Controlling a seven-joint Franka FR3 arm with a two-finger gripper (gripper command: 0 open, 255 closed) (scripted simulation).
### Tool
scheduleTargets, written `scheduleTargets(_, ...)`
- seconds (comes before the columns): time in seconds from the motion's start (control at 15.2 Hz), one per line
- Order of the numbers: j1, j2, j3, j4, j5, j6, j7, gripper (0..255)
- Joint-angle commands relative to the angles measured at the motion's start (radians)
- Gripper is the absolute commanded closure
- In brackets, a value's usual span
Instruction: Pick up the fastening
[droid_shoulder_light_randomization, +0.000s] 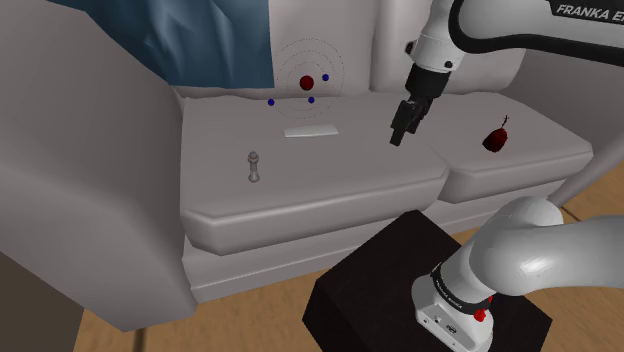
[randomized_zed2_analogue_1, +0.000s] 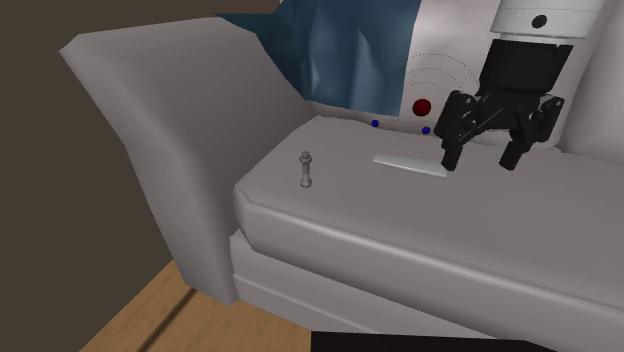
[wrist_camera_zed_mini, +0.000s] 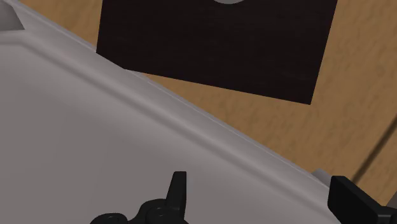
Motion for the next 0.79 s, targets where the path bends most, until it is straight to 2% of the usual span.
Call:
scheduleTargets(0.0, 0.0, 0.0, 0.0, 0.0, 0.0, 0.0, 0.0, 0)
scheduleTargets(0.73, 0.074, 0.268, 0.136, 0.037, 0.109, 0.325, 0.124, 0)
